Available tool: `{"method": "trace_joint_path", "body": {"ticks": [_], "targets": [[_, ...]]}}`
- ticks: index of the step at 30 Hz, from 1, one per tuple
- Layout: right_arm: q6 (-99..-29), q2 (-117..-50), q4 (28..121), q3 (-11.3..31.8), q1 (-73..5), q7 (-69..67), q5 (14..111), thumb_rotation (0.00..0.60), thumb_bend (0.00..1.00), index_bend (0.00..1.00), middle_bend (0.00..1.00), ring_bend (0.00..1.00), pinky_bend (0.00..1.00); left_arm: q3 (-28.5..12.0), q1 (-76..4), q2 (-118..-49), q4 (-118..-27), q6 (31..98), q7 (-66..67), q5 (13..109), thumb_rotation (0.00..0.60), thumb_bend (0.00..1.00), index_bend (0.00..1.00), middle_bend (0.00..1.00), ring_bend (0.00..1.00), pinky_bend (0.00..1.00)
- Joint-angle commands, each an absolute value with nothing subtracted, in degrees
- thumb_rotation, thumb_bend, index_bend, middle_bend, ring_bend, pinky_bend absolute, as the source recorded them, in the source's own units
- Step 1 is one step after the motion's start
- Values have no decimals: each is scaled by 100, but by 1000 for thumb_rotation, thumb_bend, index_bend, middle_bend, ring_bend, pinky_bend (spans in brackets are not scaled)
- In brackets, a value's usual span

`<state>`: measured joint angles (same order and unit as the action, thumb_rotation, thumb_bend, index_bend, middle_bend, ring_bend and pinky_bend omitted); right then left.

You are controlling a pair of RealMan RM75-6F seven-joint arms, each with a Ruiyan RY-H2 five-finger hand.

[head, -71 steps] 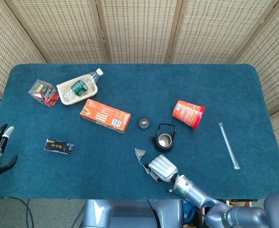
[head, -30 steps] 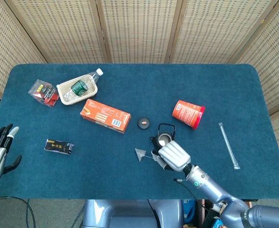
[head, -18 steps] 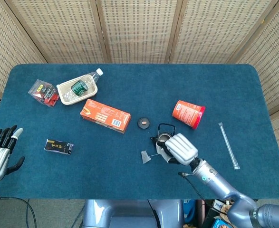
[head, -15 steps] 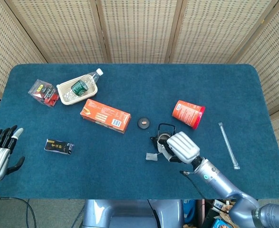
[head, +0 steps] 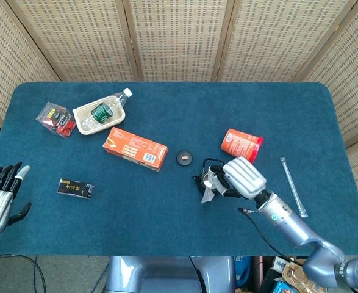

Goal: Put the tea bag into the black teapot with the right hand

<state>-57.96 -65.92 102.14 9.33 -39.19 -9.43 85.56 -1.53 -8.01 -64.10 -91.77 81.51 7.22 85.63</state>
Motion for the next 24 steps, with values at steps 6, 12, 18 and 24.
{"method": "trace_joint_path", "body": {"ticks": [6, 12, 18, 24], "targets": [[-5655, -6530, 10111, 991, -4013, -1164, 8481, 600, 740, 602, 888, 936, 1000, -161, -795, -6408, -9178, 8153, 739, 8532, 600, 364, 0, 0, 0, 0], [-5598, -6516, 10025, 1017, -4057, -1216, 8420, 600, 740, 602, 888, 936, 1000, -162, -787, -6400, -9167, 8154, 741, 8511, 600, 364, 0, 0, 0, 0], [-5565, -6452, 9919, 1117, -4103, -1301, 8285, 600, 741, 602, 888, 937, 1000, -172, -797, -6421, -9163, 8138, 749, 8489, 600, 364, 0, 0, 0, 0], [-5537, -6410, 9856, 1179, -4148, -1353, 8230, 600, 741, 602, 888, 938, 1000, -179, -816, -6438, -9162, 8109, 777, 8474, 600, 364, 0, 0, 0, 0]]}}
